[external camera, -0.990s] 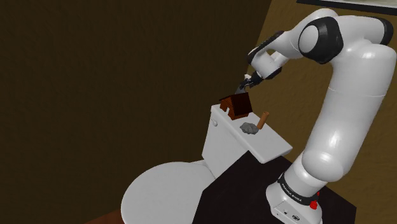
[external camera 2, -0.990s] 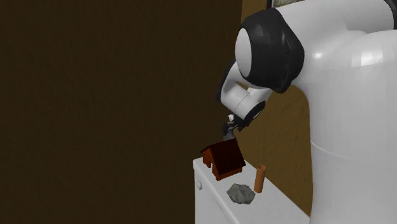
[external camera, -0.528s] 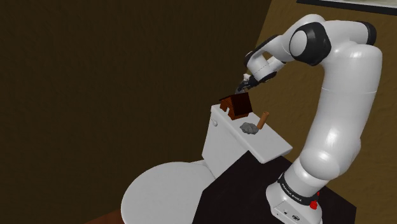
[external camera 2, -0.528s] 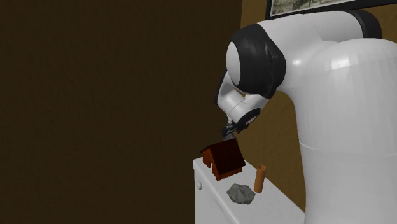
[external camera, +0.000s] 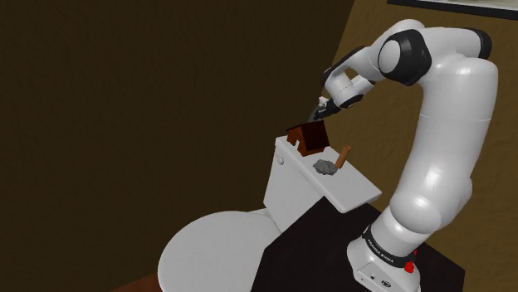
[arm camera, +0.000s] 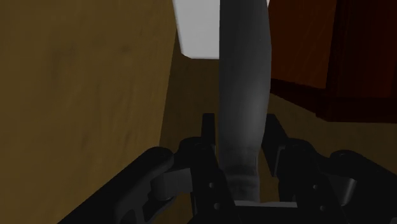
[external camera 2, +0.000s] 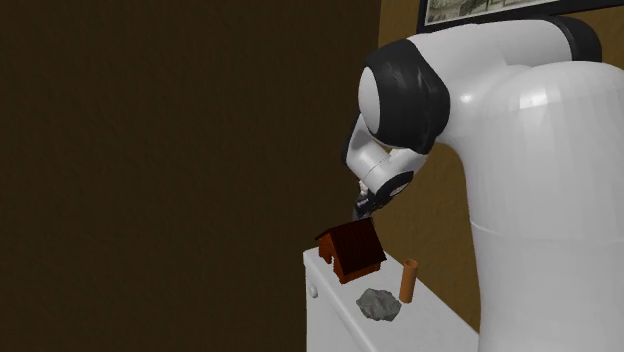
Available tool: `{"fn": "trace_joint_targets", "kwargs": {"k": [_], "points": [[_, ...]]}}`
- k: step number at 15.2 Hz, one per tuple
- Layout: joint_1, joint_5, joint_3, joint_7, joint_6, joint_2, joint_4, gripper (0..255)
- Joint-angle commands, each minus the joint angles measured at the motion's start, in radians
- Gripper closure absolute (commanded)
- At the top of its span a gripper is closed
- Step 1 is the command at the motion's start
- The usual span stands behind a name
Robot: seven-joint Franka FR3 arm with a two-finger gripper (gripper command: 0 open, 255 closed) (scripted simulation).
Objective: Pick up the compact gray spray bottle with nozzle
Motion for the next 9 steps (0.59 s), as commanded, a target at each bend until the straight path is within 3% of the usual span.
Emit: {"fn": "trace_joint_targets", "kwargs": {"k": [1, 3, 9], "points": [[-0.011, 0.013, -0.002, -0.01, -0.012, 0.009, -0.02, 255], [-0.013, 0.021, 0.003, -0.013, -0.011, 0.019, -0.012, 255], [0.042, -0.091, -0.044, 0.103, -0.024, -0.031, -0.019, 255]]}}
